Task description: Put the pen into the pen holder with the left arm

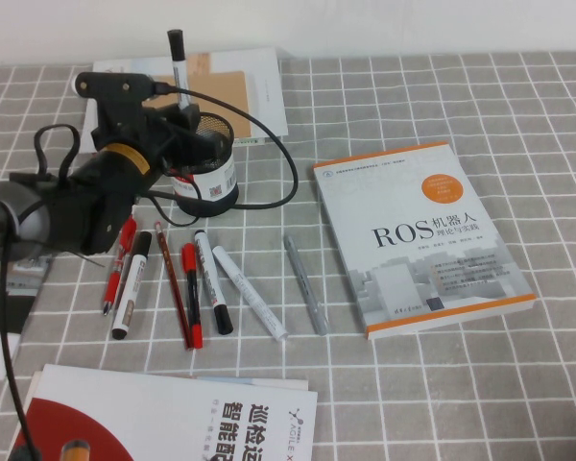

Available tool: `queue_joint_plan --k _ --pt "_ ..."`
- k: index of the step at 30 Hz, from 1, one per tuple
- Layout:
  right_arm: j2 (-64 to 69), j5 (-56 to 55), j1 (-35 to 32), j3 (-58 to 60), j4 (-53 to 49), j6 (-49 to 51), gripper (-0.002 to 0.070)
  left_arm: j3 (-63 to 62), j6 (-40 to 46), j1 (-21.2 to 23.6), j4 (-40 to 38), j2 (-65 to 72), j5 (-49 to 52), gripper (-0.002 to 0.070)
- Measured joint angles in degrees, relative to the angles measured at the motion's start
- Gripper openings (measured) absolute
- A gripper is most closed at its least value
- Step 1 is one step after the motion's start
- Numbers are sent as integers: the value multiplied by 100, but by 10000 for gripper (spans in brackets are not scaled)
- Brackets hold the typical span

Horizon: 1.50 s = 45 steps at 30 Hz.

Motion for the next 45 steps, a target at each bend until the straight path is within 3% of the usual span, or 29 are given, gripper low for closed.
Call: queue_joint_plan --k 7,15,18,23,26,37,45 --pt "0 0 0 0 0 0 -15 0 -165 0 0 -66 316 308" --pt "0 0 0 0 0 0 -15 0 -212 0 0 -810 1593 333" --pt "0 0 0 0 0 0 -15 0 -211 0 0 -1256 2460 302" --pt "0 0 0 0 0 0 -15 60 -211 0 0 -2151 3719 84" --pt "0 0 0 0 0 0 -15 385 -211 0 0 -2804 3960 23" --pt "0 0 0 0 0 0 -15 2635 -211 0 0 -5997 4022 0" --pt "0 0 0 0 0 0 -15 3904 -582 0 -80 -8223 4636 0"
